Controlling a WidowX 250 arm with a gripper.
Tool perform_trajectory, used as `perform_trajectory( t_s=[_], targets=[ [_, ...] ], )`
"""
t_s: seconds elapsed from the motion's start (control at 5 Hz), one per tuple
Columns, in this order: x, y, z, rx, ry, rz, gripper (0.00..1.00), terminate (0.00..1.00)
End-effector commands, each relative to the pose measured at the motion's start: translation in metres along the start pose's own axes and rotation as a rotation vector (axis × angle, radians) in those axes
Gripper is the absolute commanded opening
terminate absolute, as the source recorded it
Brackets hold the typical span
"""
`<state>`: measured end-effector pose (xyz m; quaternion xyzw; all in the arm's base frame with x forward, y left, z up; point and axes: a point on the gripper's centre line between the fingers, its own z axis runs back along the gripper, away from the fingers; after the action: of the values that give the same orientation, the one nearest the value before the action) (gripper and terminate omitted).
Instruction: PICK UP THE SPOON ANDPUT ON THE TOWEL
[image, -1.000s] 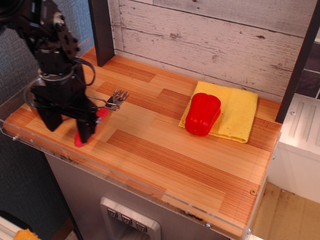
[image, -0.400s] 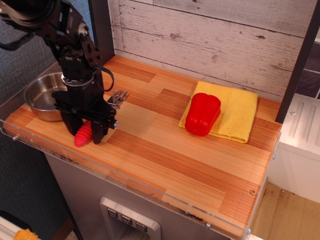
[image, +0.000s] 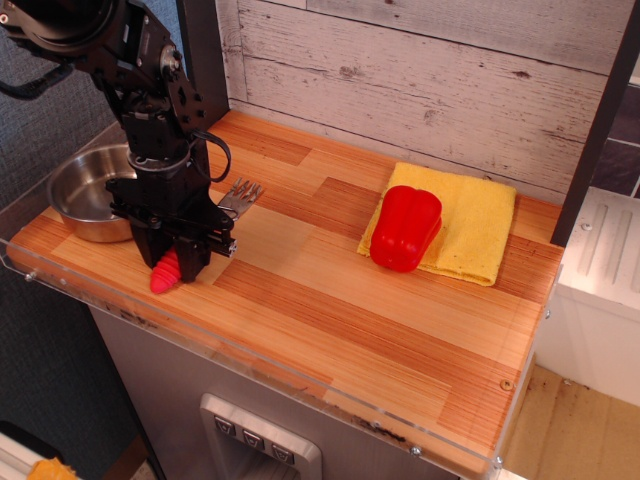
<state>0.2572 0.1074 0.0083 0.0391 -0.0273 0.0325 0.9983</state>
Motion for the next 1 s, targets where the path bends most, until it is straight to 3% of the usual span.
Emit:
perform_trajectory(
  t_s=[0.0,0.4,0.8],
  targets=[
    [0.003,-0.027,0.018,-0.042,-0.036,-0.076,0.0,0.0],
    [0.008,-0.058,0.026,-0.088,-0.045,-0.116,0.0,0.0],
    [0.002,-0.061,0.103,-0.132,-0.158,-0.048,0.0,0.0]
  ],
)
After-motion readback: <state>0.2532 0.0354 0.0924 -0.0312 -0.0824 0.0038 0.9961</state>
